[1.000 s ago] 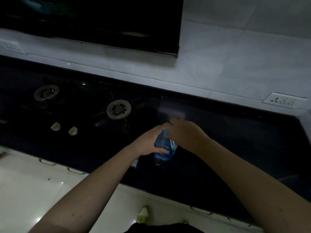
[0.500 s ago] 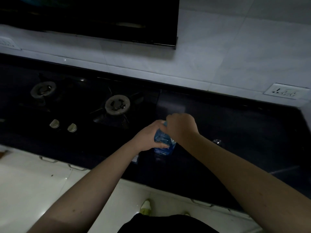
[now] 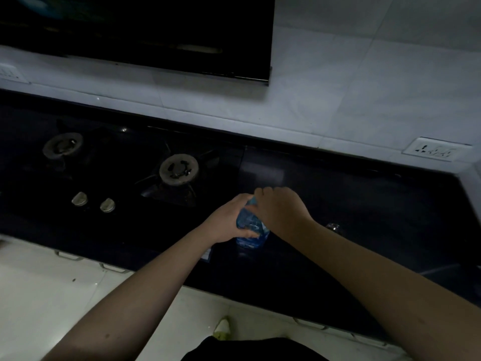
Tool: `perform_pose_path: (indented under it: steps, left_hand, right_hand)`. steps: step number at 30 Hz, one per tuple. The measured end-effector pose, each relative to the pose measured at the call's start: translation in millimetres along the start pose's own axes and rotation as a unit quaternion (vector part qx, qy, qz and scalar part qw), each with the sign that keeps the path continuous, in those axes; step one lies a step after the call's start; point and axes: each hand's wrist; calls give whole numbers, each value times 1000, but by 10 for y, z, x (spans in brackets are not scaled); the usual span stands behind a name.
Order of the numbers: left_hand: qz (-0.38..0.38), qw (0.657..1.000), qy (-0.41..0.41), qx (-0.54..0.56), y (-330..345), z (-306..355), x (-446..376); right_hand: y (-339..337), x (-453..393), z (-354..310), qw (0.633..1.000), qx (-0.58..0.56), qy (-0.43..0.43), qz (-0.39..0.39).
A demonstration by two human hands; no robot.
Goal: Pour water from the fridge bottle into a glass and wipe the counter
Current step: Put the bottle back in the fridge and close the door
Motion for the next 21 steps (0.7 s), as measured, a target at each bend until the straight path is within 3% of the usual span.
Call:
perform_pose_path:
  steps: [7, 14, 21]
  left_hand:
    - [14, 1000, 0, 2, 4, -20, 1]
    - [5, 1000, 22, -21, 1, -34, -20]
    - [27, 999, 29, -23, 37, -50, -13]
  right_hand:
    - [-21, -154, -9, 990, -45, 127, -32]
    - [116, 4, 184, 998, -32, 13, 48]
    - [189, -68, 113, 988, -119, 68, 65]
Point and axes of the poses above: each hand's wrist, its own x-axis away from the middle knuckle, its own y-axis out of the palm, z = x × y, and after that the axes turned 3 degrees about z, right-handed
